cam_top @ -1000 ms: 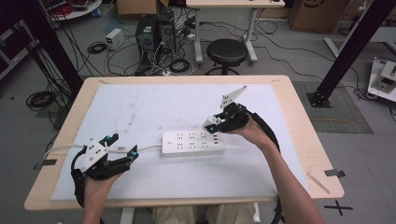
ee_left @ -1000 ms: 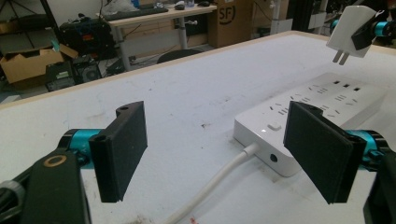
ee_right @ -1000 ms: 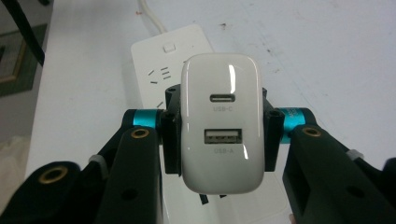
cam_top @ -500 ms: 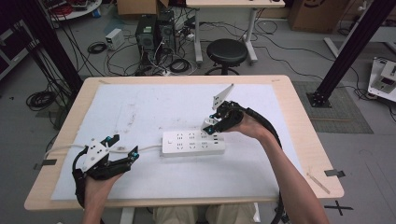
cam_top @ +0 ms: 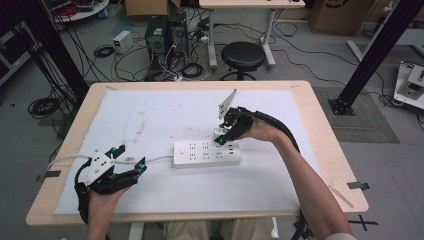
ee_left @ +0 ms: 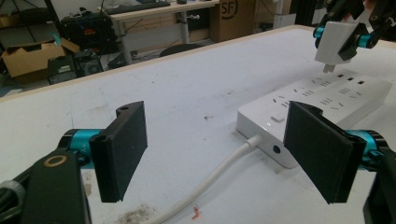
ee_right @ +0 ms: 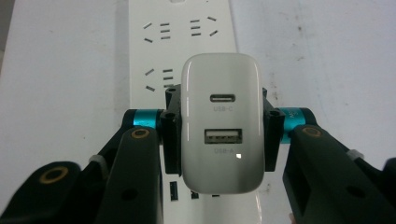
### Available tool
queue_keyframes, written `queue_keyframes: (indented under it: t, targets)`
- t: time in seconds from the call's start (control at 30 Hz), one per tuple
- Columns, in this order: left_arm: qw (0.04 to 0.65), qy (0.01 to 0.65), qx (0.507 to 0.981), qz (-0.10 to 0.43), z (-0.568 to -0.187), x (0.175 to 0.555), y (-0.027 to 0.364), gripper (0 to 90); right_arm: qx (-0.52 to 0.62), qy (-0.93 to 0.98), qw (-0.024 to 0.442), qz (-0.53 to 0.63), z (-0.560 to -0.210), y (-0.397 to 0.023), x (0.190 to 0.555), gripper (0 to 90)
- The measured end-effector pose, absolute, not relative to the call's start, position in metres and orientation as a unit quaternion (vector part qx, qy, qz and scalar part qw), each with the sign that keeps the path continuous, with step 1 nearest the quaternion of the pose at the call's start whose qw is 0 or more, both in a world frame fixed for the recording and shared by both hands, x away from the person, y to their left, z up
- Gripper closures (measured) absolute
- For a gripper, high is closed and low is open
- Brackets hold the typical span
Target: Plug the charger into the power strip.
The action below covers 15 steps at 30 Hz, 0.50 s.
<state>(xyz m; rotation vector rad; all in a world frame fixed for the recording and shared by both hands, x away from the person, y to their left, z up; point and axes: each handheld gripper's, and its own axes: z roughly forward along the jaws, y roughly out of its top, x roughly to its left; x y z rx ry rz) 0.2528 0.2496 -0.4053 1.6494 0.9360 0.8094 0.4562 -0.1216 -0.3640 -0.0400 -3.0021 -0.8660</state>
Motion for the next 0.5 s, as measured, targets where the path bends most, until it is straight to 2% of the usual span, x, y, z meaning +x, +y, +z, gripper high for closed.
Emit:
queue_keyframes:
  t: [0.5]
  targets:
    - [0.511,0.393,0.687,0.335,-0.4077,0.251,0.2505,21.8,0.001,-0.968,0.007,-0.252,-0.3736,-0.1124,0.4532,63.1]
